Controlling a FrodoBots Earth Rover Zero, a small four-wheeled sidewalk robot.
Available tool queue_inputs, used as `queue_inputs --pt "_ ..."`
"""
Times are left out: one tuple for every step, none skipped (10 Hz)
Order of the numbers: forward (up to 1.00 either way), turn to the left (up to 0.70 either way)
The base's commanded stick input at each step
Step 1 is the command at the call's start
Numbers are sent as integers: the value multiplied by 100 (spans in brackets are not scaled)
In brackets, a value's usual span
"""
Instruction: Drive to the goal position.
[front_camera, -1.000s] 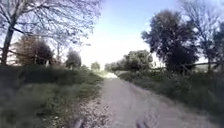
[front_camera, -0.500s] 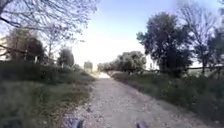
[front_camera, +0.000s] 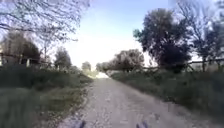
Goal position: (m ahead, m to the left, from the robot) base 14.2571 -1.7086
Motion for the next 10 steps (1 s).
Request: queue_inputs --pt "70 0" --pt "70 0" --pt "70 0" --pt "70 3" --pt "70 7" --pt "70 12" --pt "70 16" --pt "70 17" --pt "70 9" --pt "70 1"
